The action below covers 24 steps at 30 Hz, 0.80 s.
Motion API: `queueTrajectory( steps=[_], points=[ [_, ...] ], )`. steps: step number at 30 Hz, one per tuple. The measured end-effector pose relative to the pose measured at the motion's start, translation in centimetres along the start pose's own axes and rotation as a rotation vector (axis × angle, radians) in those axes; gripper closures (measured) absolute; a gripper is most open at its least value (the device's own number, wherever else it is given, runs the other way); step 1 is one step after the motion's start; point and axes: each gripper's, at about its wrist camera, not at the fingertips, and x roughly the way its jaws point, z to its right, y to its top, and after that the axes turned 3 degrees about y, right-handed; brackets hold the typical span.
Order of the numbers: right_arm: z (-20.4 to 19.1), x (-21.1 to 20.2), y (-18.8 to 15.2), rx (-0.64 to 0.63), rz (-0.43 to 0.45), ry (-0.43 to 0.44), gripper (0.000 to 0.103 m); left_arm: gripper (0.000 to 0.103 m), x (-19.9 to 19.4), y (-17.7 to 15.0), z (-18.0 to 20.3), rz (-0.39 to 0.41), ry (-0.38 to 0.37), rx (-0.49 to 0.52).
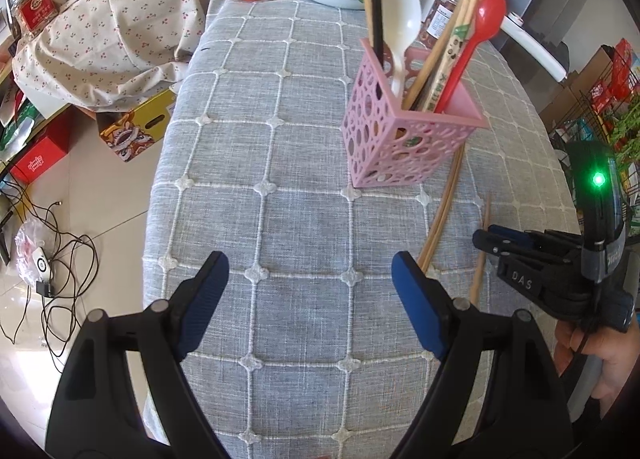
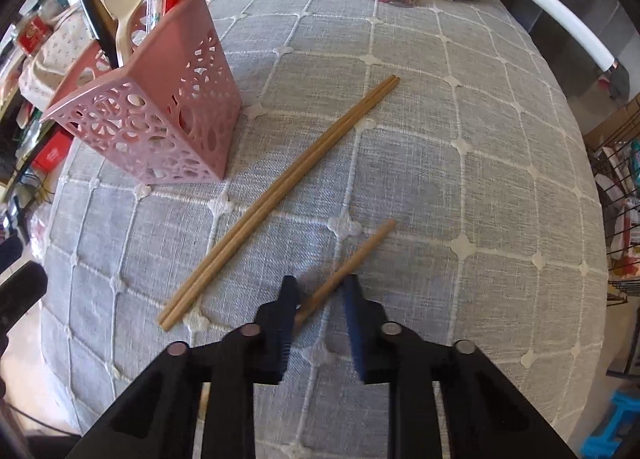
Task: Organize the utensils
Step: 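Grasp a wooden chopstick with the right tool while the left tool grasps another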
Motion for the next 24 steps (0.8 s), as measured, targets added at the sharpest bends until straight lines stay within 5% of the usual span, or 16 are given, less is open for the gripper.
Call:
queueTrajectory(
  steps=[12,24],
  points=[
    [11.1,-3.1,-2.2,0.162,0.048,0.063,0.097,0.019,-1.1,-0.4,6.8,0.032,-0.072,0.197],
    [18.7,-6.1,-3.9,0.233,0.088,0.100,0.097,0.023,-0.3,0.9,16.4,0.028,-0.048,0.395]
  ],
)
